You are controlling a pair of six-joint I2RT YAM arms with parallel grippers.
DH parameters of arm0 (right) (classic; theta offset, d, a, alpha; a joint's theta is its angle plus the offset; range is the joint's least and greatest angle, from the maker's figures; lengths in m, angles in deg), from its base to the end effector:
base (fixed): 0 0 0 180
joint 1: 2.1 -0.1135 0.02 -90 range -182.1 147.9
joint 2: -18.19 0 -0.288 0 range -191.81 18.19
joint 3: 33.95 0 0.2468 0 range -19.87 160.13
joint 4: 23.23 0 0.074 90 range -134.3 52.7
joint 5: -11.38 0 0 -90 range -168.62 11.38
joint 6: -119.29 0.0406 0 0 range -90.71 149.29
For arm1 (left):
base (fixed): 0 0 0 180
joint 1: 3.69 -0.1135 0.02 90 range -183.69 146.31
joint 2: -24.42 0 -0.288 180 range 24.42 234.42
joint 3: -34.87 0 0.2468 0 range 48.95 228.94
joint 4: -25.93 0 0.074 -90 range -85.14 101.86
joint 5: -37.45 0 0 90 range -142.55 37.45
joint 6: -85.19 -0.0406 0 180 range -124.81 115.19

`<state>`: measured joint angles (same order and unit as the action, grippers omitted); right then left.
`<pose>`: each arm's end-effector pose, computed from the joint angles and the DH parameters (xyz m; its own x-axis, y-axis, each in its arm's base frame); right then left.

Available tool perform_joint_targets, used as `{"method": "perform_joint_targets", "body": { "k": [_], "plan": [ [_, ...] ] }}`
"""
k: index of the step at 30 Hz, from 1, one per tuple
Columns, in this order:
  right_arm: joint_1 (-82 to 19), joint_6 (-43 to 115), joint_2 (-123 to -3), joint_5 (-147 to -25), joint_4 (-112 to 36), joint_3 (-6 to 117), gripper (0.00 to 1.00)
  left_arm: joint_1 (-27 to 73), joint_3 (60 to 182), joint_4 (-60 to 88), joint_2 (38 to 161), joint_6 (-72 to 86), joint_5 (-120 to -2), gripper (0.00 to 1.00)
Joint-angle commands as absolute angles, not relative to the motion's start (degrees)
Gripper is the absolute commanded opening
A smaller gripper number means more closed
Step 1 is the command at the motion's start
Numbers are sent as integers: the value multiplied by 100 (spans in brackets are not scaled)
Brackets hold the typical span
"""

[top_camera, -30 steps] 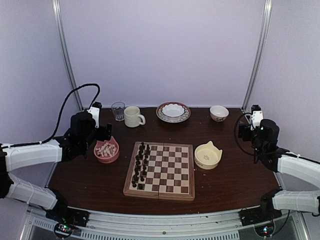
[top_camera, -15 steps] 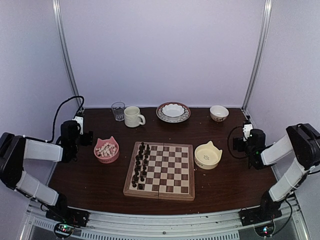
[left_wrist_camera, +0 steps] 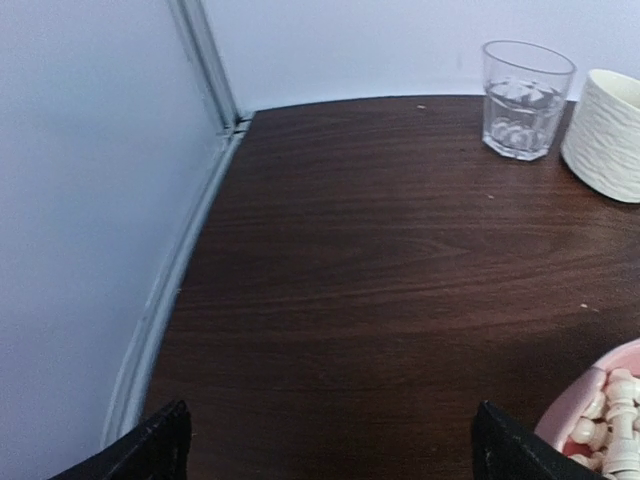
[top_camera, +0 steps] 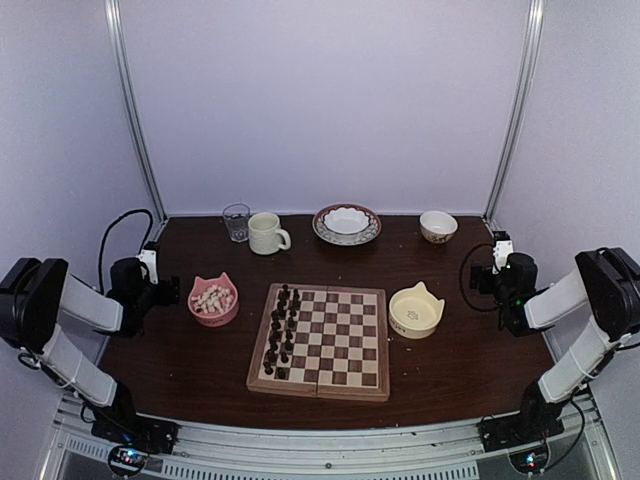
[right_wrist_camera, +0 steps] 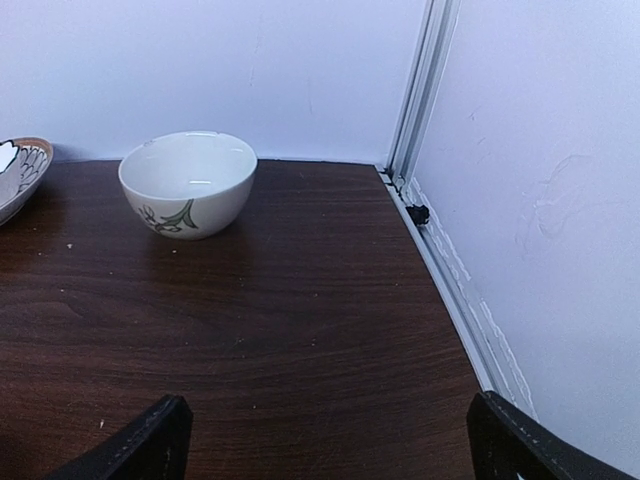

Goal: Set up the chess pieces on the board
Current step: Reset both arms

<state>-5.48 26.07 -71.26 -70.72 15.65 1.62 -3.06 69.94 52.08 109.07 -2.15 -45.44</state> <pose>0.2729 0.0105 0.1726 -0.2621 -0.0712 -0.9624 0.0595 0.9942 -0.0898 0.2581 0.0022 0.1669 -0.3924 -0.0417 -0.9188 -0.1210 0.9926 0.0066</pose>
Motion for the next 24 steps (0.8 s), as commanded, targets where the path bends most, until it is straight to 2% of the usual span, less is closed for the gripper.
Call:
{"method": "perform_joint_targets", "body": {
  "k": [1,6,24],
  "plan": [
    [-517,2704,-7089,-6945,1607,262,100,-316,6906,6179,11370,-418,-5878,96],
    [-517,2685,-7092,-6951,1619,261,99,-316,6977,6134,11428,-331,-5495,98],
    [-517,2684,-7088,-6956,1613,265,100,-316,6984,6106,11423,-381,-5614,98]
  ]
}}
